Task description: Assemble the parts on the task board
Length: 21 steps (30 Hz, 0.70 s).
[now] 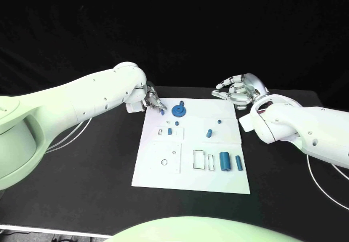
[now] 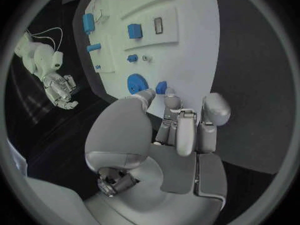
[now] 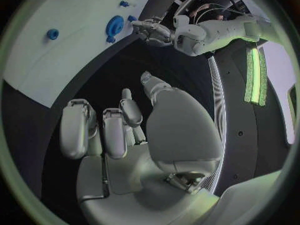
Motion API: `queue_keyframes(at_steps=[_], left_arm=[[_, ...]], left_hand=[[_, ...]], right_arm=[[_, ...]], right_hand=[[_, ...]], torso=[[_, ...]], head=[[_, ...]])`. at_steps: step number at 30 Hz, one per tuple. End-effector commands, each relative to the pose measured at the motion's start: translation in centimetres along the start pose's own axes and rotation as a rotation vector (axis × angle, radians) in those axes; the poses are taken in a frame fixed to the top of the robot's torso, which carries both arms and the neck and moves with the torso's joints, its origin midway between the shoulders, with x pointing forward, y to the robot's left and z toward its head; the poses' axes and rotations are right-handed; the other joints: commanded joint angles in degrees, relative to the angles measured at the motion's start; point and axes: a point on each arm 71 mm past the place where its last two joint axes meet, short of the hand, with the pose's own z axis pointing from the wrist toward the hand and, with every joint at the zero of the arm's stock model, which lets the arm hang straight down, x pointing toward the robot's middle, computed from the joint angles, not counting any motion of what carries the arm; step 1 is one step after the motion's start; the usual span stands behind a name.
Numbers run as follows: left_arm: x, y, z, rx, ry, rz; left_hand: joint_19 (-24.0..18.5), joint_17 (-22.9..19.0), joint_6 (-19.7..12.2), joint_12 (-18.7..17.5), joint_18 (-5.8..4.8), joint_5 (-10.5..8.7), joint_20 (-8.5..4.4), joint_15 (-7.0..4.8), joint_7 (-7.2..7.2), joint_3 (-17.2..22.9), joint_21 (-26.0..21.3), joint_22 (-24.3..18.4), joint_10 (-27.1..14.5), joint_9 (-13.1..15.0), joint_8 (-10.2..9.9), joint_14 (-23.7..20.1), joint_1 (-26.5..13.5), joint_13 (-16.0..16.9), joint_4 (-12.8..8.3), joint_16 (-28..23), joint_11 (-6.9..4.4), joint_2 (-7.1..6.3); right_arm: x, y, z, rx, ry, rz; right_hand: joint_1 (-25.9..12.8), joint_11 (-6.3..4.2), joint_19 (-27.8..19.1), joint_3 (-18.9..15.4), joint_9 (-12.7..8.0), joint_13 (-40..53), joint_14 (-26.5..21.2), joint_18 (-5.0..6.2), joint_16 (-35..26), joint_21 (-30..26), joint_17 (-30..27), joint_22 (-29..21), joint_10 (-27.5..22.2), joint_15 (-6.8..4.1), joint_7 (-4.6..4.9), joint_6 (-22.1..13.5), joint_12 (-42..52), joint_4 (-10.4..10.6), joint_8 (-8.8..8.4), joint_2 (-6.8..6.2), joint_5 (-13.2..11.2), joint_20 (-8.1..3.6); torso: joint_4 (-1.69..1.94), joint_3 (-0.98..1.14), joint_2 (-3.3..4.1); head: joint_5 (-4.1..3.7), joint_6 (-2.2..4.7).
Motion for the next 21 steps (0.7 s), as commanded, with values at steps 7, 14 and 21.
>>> queue_keyframes(at_steps=[7, 14, 21], left_arm=[[0.11, -0.18, 0.03, 0.019, 0.015, -0.005], [0.1, -0.17, 0.02, 0.026, 0.016, -0.013], [0.06, 0.02, -0.06, 0.033, 0.011, -0.027]], left_hand=[[0.32, 8.27, 0.57, -0.26, 0.16, 0.19, -0.66, -0.69, -0.33, 5.14, 0.38, 0.44, 0.41, -0.23, 0.09, 3.62, 5.42, -0.02, -1.51, 0.32, -0.47, 0.48], [0.43, 8.4, 0.16, -0.82, 0.08, 0.19, -0.78, -0.77, -0.3, 12.09, 0.63, 0.96, 0.74, 0.43, 0.84, 3.67, 7.72, -0.24, -4.58, 0.38, -0.55, -0.27], [0.57, 8.63, -0.43, -1.34, -0.02, 0.42, -0.47, -0.43, 0.29, 21.33, 1.09, 1.69, 1.27, 1.92, 2.21, 3.75, 6.37, -0.34, -9.38, 0.48, -0.12, -1.88]], right_arm=[[0.19, 0.13, 0.03, -0.013, 0.017, -0.005], [0.19, 0.12, 0.03, -0.012, 0.018, -0.006], [0.18, 0.1, 0.04, -0.011, 0.018, -0.006]], right_hand=[[0.09, 0.01, 0.43, -0.29, -0.1, -0.01, 2.89, 1.15, -0.3, -0.37, 2.78, 3.81, -0.15, 0.26, -0.13, -0.32, -0.02, 0.01, 0.07, 0.34, 0.16, 0.42], [0.16, 0.01, 0.46, -0.27, -0.1, -0.01, 2.9, 1.13, -0.29, -0.28, 2.8, 3.86, -0.14, 0.25, -0.13, -0.32, -0.01, -0.01, 0.08, 0.36, 0.16, 0.42], [0.16, 0.01, 0.46, -0.27, -0.1, -0.01, 2.9, 1.13, -0.29, -0.28, 2.8, 3.86, -0.14, 0.25, -0.13, -0.32, -0.01, -0.01, 0.08, 0.36, 0.16, 0.42]], torso=[[0.01, -0.02, -0.04], [-0.02, -0.01, -0.04], [0.04, 0.03, -0.08]], head=[[0.08, -0.12], [0.12, -0.15], [0.39, -0.15]])
